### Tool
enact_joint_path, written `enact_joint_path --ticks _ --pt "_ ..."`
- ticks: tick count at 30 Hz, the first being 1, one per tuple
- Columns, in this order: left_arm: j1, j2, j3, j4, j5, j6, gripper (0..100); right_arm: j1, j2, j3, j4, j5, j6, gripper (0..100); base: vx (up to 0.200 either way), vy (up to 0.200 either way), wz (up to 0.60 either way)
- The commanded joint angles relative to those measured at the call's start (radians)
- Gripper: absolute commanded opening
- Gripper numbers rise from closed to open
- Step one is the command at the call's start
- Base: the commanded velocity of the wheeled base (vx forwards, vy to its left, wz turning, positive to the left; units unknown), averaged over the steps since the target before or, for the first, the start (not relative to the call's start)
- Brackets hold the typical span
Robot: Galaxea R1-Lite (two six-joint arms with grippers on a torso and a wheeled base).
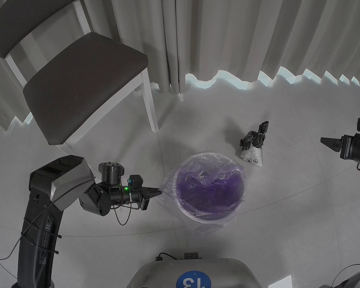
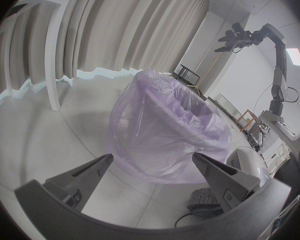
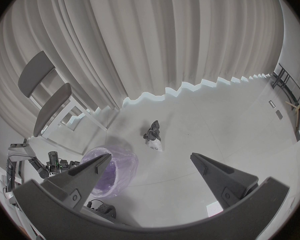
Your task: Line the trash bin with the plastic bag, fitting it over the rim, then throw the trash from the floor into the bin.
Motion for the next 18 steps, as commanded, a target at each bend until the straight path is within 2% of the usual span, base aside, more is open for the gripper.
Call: enact_joint_path --ticks 1,15,16,18 --pt "0.014 0.017 -0.02 0.011 0.0 0.002 0 0.0 0.003 0.001 -0.001 0.001 0.0 100 0.0 0.0 0.0" --pt "0.002 0.039 -0.178 0.212 0.006 0.028 0 0.002 -0.006 -0.002 0.004 0.002 -0.011 100 0.0 0.0 0.0" --pt "-0.004 0.049 -0.244 0.296 0.008 0.058 0 0.005 -0.008 -0.007 0.006 0.002 -0.022 100 0.0 0.0 0.0" --pt "-0.011 0.065 -0.293 0.344 0.009 0.089 0 0.005 -0.009 -0.013 0.007 0.002 -0.023 100 0.0 0.0 0.0"
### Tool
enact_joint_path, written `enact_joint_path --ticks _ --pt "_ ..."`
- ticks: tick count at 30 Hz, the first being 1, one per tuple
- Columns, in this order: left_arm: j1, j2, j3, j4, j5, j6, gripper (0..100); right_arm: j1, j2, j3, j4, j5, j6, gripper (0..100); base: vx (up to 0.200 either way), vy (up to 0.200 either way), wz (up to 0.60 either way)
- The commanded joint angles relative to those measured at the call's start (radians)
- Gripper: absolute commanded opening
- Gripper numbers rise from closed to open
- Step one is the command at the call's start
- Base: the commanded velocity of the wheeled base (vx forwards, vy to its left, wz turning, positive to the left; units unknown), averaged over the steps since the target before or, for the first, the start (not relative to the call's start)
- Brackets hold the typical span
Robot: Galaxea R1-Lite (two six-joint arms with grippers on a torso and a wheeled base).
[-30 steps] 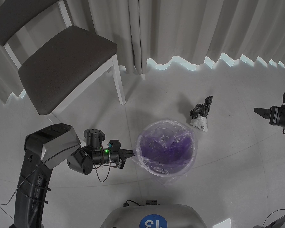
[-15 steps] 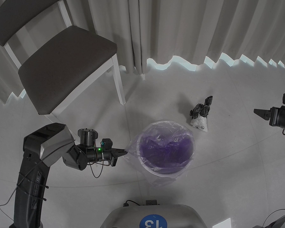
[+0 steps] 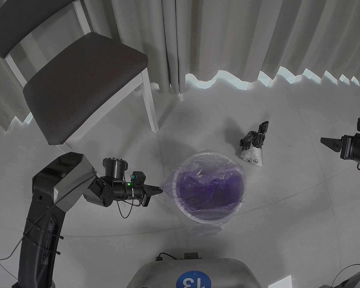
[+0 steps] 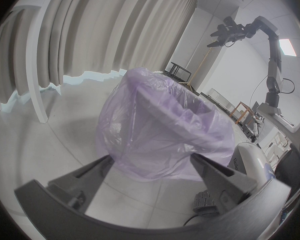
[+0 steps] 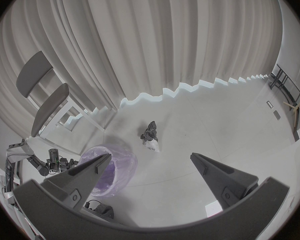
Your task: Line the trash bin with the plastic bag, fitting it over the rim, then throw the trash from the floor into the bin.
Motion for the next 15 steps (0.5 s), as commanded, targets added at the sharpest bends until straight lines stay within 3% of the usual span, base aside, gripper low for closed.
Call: enact_joint_path --ticks 1,7,15 --pt "-0.019 0.039 -0.138 0.114 0.004 0.062 0 0.004 -0.007 -0.016 0.005 0.001 -0.013 100 0.0 0.0 0.0" --pt "-0.055 0.082 -0.239 0.146 0.045 0.059 0 0.004 -0.035 -0.078 0.109 0.001 -0.024 100 0.0 0.0 0.0" --pt "-0.064 0.097 -0.28 0.183 0.056 0.059 0 0.006 -0.04 -0.085 0.119 0.001 -0.027 100 0.0 0.0 0.0"
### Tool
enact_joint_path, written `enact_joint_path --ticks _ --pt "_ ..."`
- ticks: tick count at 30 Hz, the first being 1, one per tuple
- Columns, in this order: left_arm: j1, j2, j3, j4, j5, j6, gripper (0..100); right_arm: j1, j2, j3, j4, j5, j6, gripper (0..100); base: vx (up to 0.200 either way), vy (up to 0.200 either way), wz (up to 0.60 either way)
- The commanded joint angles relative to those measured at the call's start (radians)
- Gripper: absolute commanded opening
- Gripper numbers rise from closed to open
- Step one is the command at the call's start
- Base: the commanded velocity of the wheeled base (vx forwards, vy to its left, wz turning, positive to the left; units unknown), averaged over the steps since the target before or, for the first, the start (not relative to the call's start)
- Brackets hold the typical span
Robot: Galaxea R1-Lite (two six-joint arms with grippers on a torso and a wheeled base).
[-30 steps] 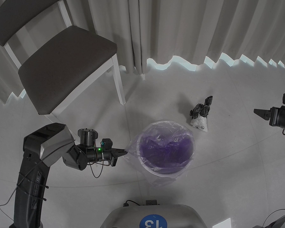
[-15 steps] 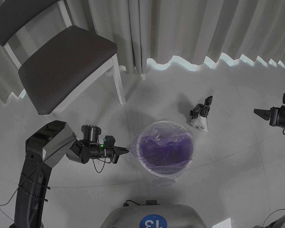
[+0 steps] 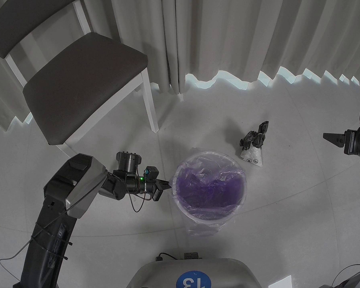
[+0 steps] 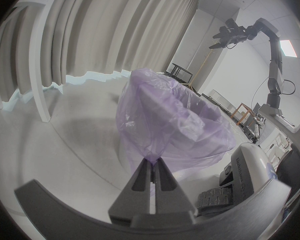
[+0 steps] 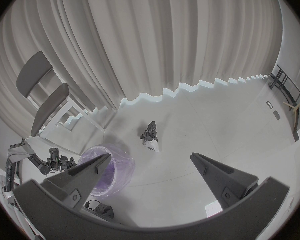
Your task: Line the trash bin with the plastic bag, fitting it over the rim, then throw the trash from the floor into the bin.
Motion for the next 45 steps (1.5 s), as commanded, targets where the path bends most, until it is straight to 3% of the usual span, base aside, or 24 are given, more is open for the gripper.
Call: enact_joint_path --ticks 1,6,7,19,26,37,42,45 --pt "-0.004 0.017 -0.011 0.0 0.002 0.0 0 0.0 -0.008 -0.006 0.0 0.001 -0.003 100 0.0 0.0 0.0" --pt "0.006 0.011 0.003 -0.004 0.0 0.006 0 0.0 -0.005 -0.006 0.0 0.001 -0.003 100 0.0 0.0 0.0" --pt "0.008 0.009 0.008 -0.007 0.0 0.008 100 0.0 -0.005 -0.006 0.0 0.001 -0.003 100 0.0 0.0 0.0" --pt "0.048 -0.051 0.11 -0.044 -0.009 0.008 100 0.0 0.001 0.002 -0.001 0.002 -0.002 100 0.0 0.0 0.0" --pt "0.098 -0.109 0.31 -0.216 -0.014 0.0 100 0.002 0.006 -0.016 0.002 0.001 -0.002 100 0.0 0.0 0.0" --pt "0.124 -0.314 0.597 -0.371 -0.02 -0.023 100 0.025 0.014 -0.041 0.0 -0.013 0.002 100 0.0 0.0 0.0" --pt "0.068 -0.497 0.805 -0.521 -0.011 -0.095 100 0.08 0.067 -0.099 0.0 -0.119 0.005 100 0.0 0.0 0.0" --pt "0.04 -0.6 0.894 -0.608 0.006 -0.156 100 0.103 0.077 -0.121 0.002 -0.127 0.006 100 0.0 0.0 0.0"
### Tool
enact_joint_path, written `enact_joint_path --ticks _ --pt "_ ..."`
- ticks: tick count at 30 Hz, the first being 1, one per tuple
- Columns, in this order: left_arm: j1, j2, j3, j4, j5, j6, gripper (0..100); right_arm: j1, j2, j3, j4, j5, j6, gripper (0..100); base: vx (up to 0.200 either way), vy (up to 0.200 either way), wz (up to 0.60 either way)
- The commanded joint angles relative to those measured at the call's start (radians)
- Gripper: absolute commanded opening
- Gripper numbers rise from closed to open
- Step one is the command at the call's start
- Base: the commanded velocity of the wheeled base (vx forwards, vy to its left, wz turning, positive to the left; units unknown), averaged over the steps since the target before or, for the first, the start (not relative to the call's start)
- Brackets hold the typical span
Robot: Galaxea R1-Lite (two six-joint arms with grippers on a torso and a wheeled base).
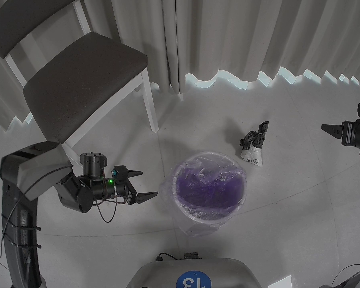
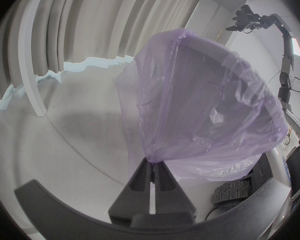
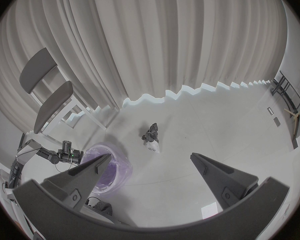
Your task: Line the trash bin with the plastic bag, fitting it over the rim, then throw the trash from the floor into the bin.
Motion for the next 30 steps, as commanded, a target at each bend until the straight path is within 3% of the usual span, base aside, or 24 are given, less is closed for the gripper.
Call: enact_joint_path --ticks 1,9,13,19,23,28,30 --pt "-0.065 -0.278 0.206 -0.147 0.027 -0.099 100 0.064 0.052 -0.061 0.001 -0.052 0.005 100 0.0 0.0 0.0" --pt "-0.085 -0.62 0.298 -0.174 0.083 -0.321 100 0.078 0.141 -0.09 -0.011 -0.063 0.013 100 0.0 0.0 0.0" --pt "-0.111 -0.717 0.284 -0.161 0.247 -0.396 100 0.081 0.236 -0.133 -0.036 -0.063 0.077 100 0.0 0.0 0.0" --pt "-0.077 -0.747 0.172 -0.147 0.409 -0.565 100 0.096 0.355 -0.147 -0.195 -0.086 0.149 100 0.0 0.0 0.0" --pt "-0.039 -0.775 0.11 -0.066 0.451 -0.6 100 0.095 0.475 -0.17 -0.332 -0.079 0.21 100 0.0 0.0 0.0" --pt "0.001 -0.792 0.117 -0.012 0.511 -0.599 100 0.088 0.638 -0.23 -0.473 -0.079 0.215 100 0.0 0.0 0.0" --pt "0.006 -0.795 0.114 -0.01 0.567 -0.597 100 0.087 0.716 -0.288 -0.505 -0.069 0.217 100 0.0 0.0 0.0"
